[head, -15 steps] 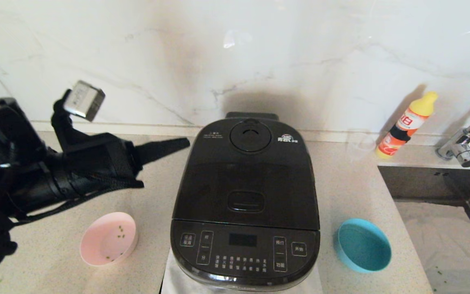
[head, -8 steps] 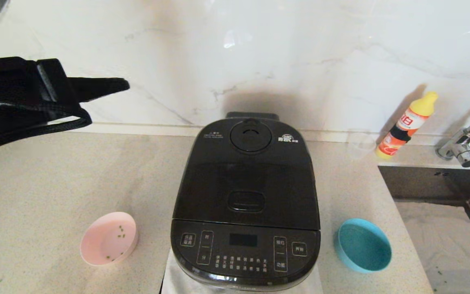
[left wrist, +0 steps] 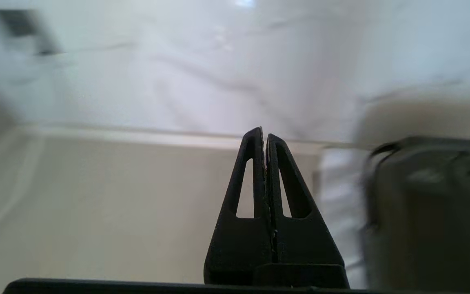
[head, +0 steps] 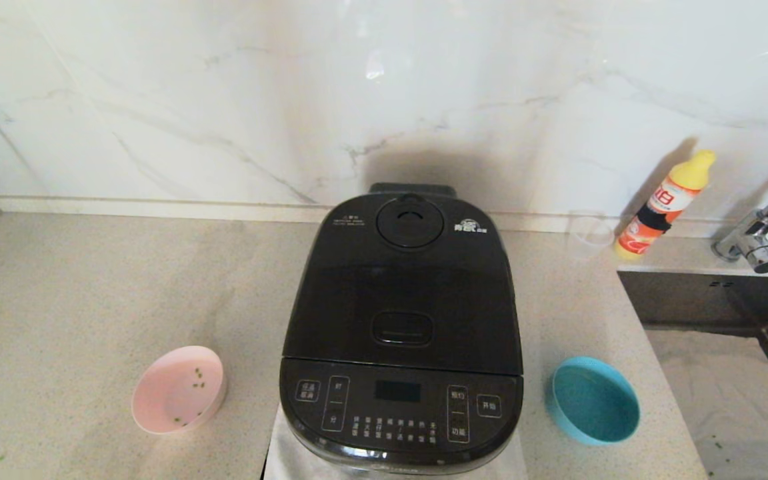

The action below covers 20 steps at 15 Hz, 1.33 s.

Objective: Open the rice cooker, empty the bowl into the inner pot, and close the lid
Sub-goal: Press the start button

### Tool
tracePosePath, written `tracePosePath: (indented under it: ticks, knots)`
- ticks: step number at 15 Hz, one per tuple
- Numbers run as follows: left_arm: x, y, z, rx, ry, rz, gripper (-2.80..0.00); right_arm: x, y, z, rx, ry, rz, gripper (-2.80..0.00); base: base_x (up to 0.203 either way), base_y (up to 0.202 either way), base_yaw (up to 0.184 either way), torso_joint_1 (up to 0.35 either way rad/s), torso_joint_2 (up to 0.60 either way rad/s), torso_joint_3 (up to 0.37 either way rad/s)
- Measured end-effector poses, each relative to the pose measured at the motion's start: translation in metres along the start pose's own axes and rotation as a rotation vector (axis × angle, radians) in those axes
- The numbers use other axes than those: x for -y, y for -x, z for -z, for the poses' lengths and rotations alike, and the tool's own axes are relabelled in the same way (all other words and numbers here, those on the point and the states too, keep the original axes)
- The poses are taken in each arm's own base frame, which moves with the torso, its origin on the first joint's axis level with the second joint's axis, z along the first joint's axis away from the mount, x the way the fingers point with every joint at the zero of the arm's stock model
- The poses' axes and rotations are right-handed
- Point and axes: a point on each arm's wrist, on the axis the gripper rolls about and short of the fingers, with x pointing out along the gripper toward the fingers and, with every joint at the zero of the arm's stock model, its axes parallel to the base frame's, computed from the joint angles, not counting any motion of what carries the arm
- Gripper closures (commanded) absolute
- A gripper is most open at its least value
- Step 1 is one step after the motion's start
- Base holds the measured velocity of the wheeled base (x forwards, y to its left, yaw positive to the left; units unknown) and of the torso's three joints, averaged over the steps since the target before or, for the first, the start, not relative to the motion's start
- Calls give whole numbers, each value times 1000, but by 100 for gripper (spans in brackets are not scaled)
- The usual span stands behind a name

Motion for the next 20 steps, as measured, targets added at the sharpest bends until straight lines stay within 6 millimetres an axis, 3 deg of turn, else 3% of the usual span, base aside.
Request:
tracePosePath:
  ticks: [1,3,5,10,14,17,20]
  knots:
    - [-3,22,16,6,-7,-25,0,0,0,0,0,0,0,0,0,0,0,0,0,0]
    - [-3,55,65,-20,-13,-54,0,0,0,0,1,-1,0,0,0,0,0,0,0,0]
    - [0,69,116,-61,20,-44,0,0,0,0,1,0,0,0,0,0,0,0,0,0]
    - [9,87,191,-218,53,195,0,0,0,0,0,-2,0,0,0,0,0,0,0,0]
    - [9,108,222,-270,41,199,0,0,0,0,1,-2,0,0,0,0,0,0,0,0]
    - [6,112,229,-263,22,40,0,0,0,0,0,-1,0,0,0,0,0,0,0,0]
    - [7,114,234,-274,-20,87,0,0,0,0,0,-1,0,0,0,0,0,0,0,0]
